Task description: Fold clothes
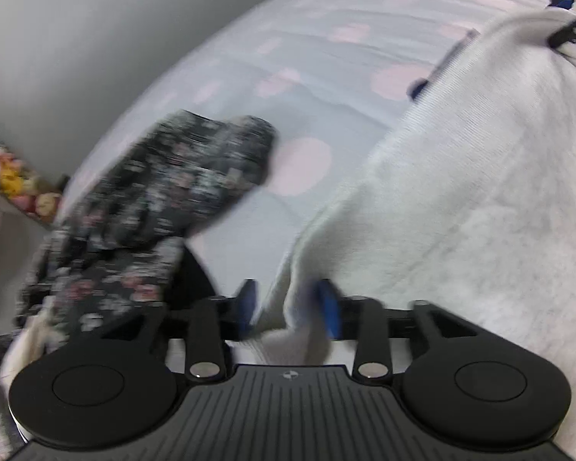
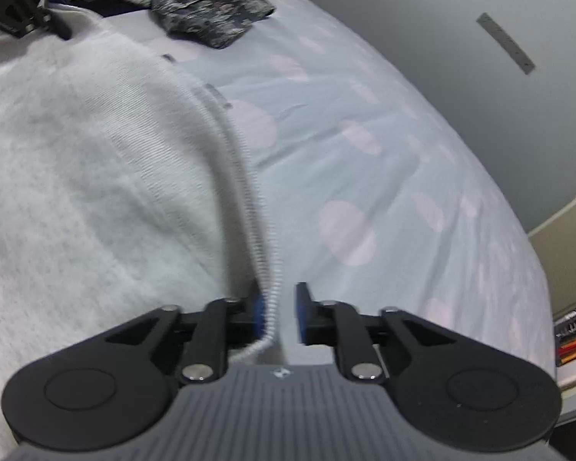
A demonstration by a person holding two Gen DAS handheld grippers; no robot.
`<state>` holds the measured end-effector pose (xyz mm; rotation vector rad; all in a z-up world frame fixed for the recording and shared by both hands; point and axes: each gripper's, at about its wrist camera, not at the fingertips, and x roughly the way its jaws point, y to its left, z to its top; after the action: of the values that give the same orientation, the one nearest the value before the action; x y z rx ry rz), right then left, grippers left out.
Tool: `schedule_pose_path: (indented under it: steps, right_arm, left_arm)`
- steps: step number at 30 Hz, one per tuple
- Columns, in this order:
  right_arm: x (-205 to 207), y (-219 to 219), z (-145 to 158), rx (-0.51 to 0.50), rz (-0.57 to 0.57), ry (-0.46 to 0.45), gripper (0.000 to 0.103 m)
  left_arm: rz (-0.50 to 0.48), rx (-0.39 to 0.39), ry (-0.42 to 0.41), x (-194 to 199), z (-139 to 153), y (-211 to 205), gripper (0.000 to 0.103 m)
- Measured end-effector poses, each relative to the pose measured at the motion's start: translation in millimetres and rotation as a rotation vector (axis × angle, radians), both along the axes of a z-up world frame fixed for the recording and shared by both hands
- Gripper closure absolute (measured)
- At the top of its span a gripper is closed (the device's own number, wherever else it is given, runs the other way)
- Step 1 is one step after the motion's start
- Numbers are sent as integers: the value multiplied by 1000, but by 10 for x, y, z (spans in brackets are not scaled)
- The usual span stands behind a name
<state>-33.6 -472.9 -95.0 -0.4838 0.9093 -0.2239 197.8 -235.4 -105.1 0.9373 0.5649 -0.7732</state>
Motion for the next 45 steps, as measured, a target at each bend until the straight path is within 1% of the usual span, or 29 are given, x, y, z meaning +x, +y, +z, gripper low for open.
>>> schedule_pose_path:
  steps: [3,4,6,8,9,11,13,15,16,17,19,21,24,27,29,32,35,38,41,43,45]
  right_arm:
    - [66,-106,170,10,-29,-13,66]
    - [43,-101,217,4,-38,-16,59]
    - [-7,-109,315,8,-62,-19,48]
    - [-63,-147,420,38,-94,-21,47]
    - [-83,-176,488,71,-121,-29,47]
    - [-116,-244,633,151,-182,-51,47]
    - [-172,-307,776,250,-232,-60,47]
    - [-249,-303,890,266,-260,-79,44]
    - [-296,-290,934,250,-272,-86,41]
    - [-345,-274,975,229,-285,-92,40]
    - [-467,-281,1054,203,-323,-107,40]
    - [-566,-339,1129,142,-381,-121,40]
    - [-749,-507,1249,166,-462,-158,40]
    - [-1010,-578,1315,236,-513,-198,40]
    - [-1205,-525,1293,251,-517,-222,40]
    - [-1512,-349,1152,312,-509,-249,40]
    - [-1798,-199,896,435,-525,-287,43]
    - [-2006,-163,584,560,-588,-300,48]
    - [-2148,-231,323,678,-665,-294,51]
    - [-2206,-294,251,746,-687,-296,51]
    - [-2223,-321,242,789,-684,-312,51]
  left_arm:
    - [52,-43,-26,-75,247,157,57]
    - [71,-57,-24,-98,329,218,57]
    - [103,-91,-15,-134,487,345,55]
    - [134,-131,-1,-190,644,475,52]
    - [144,-145,8,-235,697,539,52]
    - [164,-174,24,-325,802,666,51]
    - [167,-184,34,-472,860,789,51]
    - [169,-183,37,-634,885,911,51]
    - [170,-182,38,-715,898,972,51]
    - [174,-185,42,-792,894,1035,51]
    - [184,-192,56,-927,875,1159,50]
    - [204,-202,75,-1029,843,1279,50]
    - [251,-227,104,-1140,794,1448,50]
    - [300,-274,129,-1233,750,1610,50]
    - [331,-311,138,-1295,728,1710,50]
    - [380,-388,159,-1391,674,1876,50]
    - [442,-464,197,-1402,557,2012,49]
    - [480,-498,262,-1376,396,2083,49]
    - [465,-483,320,-1370,273,2126,49]
    - [454,-474,361,-1359,227,2182,49]
    - [456,-474,399,-1337,174,2248,49]
